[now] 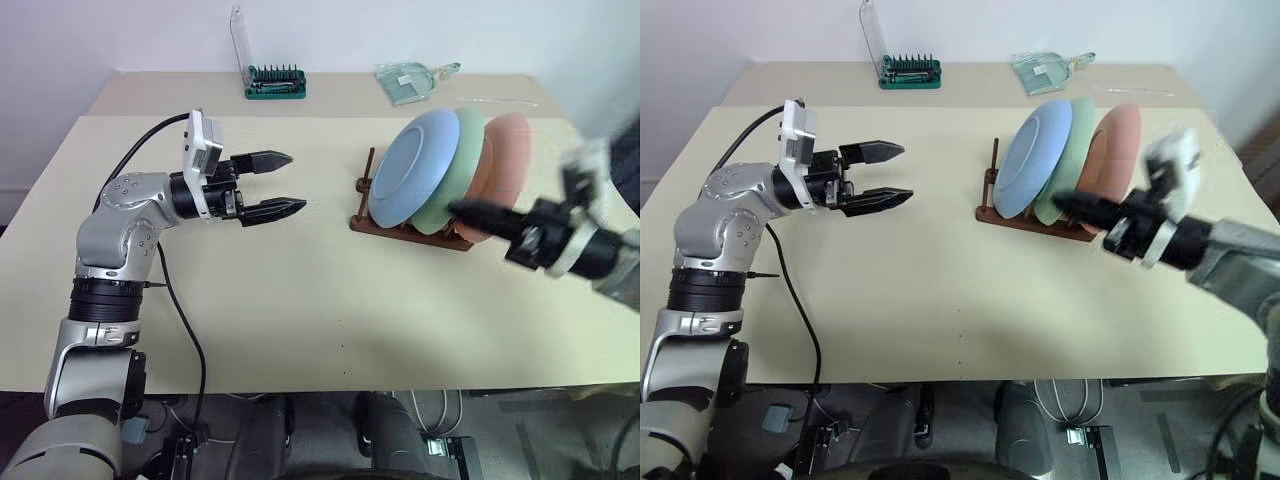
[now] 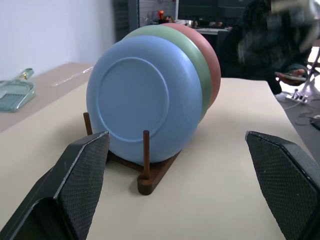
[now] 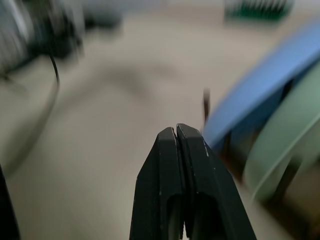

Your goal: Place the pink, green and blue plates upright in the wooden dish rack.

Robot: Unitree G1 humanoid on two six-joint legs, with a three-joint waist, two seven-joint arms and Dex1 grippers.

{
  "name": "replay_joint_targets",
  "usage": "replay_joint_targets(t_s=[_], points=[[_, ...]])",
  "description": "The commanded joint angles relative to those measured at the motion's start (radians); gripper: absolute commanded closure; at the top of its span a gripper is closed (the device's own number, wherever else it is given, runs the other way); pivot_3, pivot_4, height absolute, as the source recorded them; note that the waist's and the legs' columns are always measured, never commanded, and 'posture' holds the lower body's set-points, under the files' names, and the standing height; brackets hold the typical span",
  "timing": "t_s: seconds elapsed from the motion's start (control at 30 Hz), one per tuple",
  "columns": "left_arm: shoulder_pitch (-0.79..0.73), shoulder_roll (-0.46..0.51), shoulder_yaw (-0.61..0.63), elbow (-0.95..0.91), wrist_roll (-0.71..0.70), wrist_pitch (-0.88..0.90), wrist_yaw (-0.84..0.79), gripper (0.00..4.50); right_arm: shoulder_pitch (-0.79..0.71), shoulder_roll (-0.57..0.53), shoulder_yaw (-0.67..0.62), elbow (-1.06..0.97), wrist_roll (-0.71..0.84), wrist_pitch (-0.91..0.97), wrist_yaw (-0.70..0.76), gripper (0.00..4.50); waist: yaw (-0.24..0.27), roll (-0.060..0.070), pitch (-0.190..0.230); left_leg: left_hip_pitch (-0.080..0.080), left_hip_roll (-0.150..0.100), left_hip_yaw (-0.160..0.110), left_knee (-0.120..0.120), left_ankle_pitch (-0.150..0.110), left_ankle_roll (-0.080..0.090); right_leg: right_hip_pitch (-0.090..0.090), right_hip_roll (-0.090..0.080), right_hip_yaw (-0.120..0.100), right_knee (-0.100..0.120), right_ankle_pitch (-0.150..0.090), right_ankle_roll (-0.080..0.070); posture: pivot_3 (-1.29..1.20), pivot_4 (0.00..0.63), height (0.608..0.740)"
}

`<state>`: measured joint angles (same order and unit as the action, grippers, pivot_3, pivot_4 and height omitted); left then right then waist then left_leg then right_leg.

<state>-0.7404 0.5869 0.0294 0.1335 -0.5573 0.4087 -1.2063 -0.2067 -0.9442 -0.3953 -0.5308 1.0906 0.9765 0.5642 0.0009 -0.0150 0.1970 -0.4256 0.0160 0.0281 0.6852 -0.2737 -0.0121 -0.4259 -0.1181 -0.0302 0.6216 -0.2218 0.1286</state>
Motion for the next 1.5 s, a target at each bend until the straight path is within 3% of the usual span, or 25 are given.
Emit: replay_joint_targets(t_s=[0.03, 0.3, 0.57, 1.3, 1.5], points=[[-0.003, 0.003, 0.03, -0.028, -0.012, -0.014, 0.001, 0.0, -0.015, 0.01, 0.02, -0.016, -0.096, -0.071, -0.02, 4.47, 0.003, 0.0, 0.0, 0.0, 0.0, 0.0, 0.0, 0.0, 0.0, 0.0, 0.0, 0.0, 0.0, 0.0, 0.0, 0.0, 0.15, 0.724], [-0.003, 0.005, 0.031, -0.028, -0.014, -0.012, 0.004, 0.0, -0.087, 0.111, 0.126, -0.019, -0.216, -0.115, -0.113, 4.47, 0.01, 0.0, 0.0, 0.0, 0.0, 0.0, 0.0, 0.0, 0.0, 0.0, 0.0, 0.0, 0.0, 0.0, 0.0, 0.0, 0.15, 0.724], [-0.005, 0.007, 0.031, -0.042, -0.015, -0.01, 0.009, 0.0, -0.123, 0.083, 0.2, -0.008, -0.366, -0.153, -0.101, 4.47, 0.011, 0.0, 0.0, 0.0, 0.0, 0.0, 0.0, 0.0, 0.0, 0.0, 0.0, 0.0, 0.0, 0.0, 0.0, 0.0, 0.15, 0.724], [0.0, 0.009, 0.034, -0.048, -0.016, -0.01, 0.01, 0.0, -0.093, 0.077, 0.199, 0.011, -0.528, -0.195, 0.003, 4.47, 0.011, 0.0, 0.0, 0.0, 0.0, 0.0, 0.0, 0.0, 0.0, 0.0, 0.0, 0.0, 0.0, 0.0, 0.0, 0.0, 0.15, 0.724], [-0.002, 0.006, 0.033, -0.046, -0.016, -0.011, 0.011, 0.0, -0.145, 0.136, 0.242, 0.016, -0.566, -0.211, -0.029, 4.47, 0.011, 0.0, 0.0, 0.0, 0.0, 0.0, 0.0, 0.0, 0.0, 0.0, 0.0, 0.0, 0.001, 0.0, 0.0, 0.0, 0.15, 0.724]])
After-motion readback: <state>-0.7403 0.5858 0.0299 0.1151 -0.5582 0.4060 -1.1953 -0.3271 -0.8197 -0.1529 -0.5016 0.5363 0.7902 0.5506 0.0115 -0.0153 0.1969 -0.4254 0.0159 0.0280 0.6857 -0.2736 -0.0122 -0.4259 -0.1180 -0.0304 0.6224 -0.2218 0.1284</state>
